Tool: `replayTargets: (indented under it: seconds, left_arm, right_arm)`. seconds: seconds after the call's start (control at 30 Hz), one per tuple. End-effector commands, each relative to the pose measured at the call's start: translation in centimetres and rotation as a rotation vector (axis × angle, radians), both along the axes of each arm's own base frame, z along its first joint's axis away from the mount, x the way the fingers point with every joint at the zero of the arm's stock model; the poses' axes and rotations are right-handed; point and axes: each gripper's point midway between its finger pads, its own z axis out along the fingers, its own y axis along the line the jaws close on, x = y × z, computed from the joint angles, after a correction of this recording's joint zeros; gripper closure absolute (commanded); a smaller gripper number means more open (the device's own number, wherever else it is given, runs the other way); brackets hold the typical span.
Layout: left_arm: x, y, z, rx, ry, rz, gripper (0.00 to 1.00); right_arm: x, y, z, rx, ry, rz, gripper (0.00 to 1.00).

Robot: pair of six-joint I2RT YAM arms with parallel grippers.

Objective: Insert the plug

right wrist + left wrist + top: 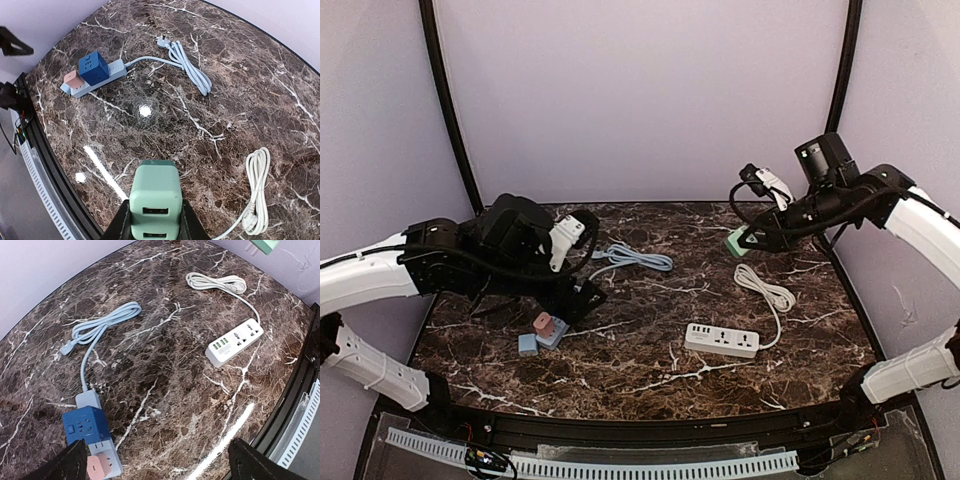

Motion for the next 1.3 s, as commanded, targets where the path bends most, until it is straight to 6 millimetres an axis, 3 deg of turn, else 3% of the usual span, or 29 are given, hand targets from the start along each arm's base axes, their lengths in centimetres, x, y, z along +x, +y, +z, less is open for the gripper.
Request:
replayTargets:
  seconds: [0.0, 0.3, 0.73, 0.97, 1.27]
  left_arm:
    - [-0.2, 3.5, -0.3, -0.013, 0.025, 0.045, 0.01]
    - [-1.2, 5.9, -1.2, -0.023, 0.038, 0.024, 0.01]
    - [-1.8, 3.5, -2.7, -0.090, 0.109, -0.031, 0.01]
    - [-1.8, 2.3, -2.7, -0.104, 0.128, -0.062, 0.03]
    - [-1.9, 2.2, -2.6, -0.117, 0.142, -0.049, 0.04]
  right_arm:
    - [0.1, 1.3, -1.1, -0.090, -0.100, 0.117, 1.00]
    - [-1.5, 2.1, -6.6, -0.322, -0.040, 0.265, 1.00]
    - [-5.6, 1.9, -13.4, -0.415, 0.021, 0.460, 1.00]
    - [-5.7, 1.6, -15.1, -0.415, -0.039, 0.483, 1.00]
    - [-5.0, 1.9, -16.6, -0.445, -0.075, 0.525, 1.00]
